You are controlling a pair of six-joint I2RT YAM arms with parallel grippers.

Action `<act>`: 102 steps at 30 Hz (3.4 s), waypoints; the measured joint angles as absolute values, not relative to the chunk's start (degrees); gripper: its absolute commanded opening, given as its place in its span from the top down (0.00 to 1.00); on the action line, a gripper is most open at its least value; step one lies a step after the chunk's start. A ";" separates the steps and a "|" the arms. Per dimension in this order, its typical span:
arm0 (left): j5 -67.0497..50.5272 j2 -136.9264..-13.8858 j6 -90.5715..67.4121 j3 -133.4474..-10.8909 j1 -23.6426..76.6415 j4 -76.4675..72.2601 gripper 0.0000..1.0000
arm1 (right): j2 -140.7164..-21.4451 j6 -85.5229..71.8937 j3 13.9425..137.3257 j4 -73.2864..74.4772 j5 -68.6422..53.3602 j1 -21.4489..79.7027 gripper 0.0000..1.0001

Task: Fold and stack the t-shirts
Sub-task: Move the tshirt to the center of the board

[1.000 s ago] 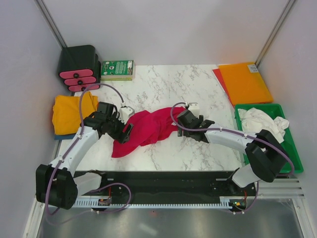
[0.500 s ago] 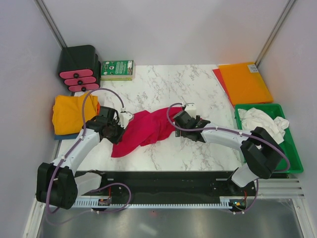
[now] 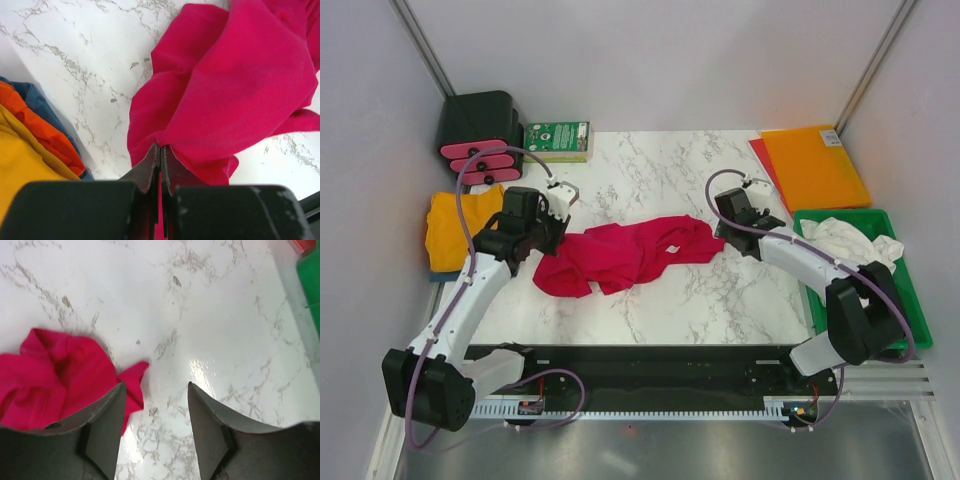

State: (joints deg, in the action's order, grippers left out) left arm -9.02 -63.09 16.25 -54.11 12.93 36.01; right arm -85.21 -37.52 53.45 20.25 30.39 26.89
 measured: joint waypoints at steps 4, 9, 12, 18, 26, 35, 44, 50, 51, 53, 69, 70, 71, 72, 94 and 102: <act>-8.80 -66.08 14.50 -55.27 12.88 35.00 0.98 | -89.84 -37.30 58.00 19.79 28.75 24.38 0.57; -8.08 -67.57 13.89 -55.29 12.86 35.00 0.98 | -96.03 -37.47 60.55 18.70 24.86 24.21 0.57; -7.86 -67.57 13.87 -55.29 12.86 35.00 0.98 | -96.66 -37.71 60.38 18.72 23.35 24.23 0.57; -7.86 -67.59 13.85 -55.22 12.86 34.98 0.98 | -96.75 -37.78 58.87 17.50 22.70 24.21 0.54; -7.86 -67.88 13.80 -55.22 12.86 34.98 0.98 | -101.36 -39.24 58.43 16.73 21.69 24.21 1.00; -7.40 -67.88 13.74 -55.13 12.86 34.98 0.98 | -98.48 -39.81 56.62 16.21 23.40 24.27 1.00; -3.95 -69.36 13.56 -76.60 11.22 40.34 0.98 | -86.67 -30.74 85.91 26.59 32.01 24.29 1.00; -2.61 -69.17 13.52 -92.99 10.57 36.71 0.98 | -79.00 -27.46 100.57 27.66 34.87 24.32 1.00; -2.24 -68.60 13.52 -92.60 10.57 37.04 0.98 | -77.43 -27.38 99.70 28.25 35.31 24.32 1.00; -1.50 -67.68 13.52 -91.42 10.37 38.13 0.98 | -74.08 -27.18 95.35 28.80 35.46 24.29 1.00; -2.13 -60.53 12.82 -101.45 7.88 44.25 0.98 | -59.13 -20.73 90.21 35.20 33.45 24.75 1.00; -2.48 -60.31 12.80 -102.76 7.75 44.18 0.98 | -58.94 -20.47 91.61 35.07 33.41 24.75 1.00; -3.01 -60.03 12.73 -103.55 7.68 44.18 0.98 | -58.57 -20.18 92.36 34.65 33.19 24.75 1.00; -3.46 -59.37 12.69 -103.81 7.68 44.18 0.98 | -57.98 -20.08 92.42 34.30 32.97 24.75 1.00; -10.44 -78.81 14.48 -75.75 7.25 40.42 0.98 | -76.71 -23.22 76.29 32.62 32.14 21.15 1.00; -9.10 -89.93 15.14 -85.80 7.20 33.80 0.96 | -84.29 -23.62 80.84 27.22 36.60 18.44 1.00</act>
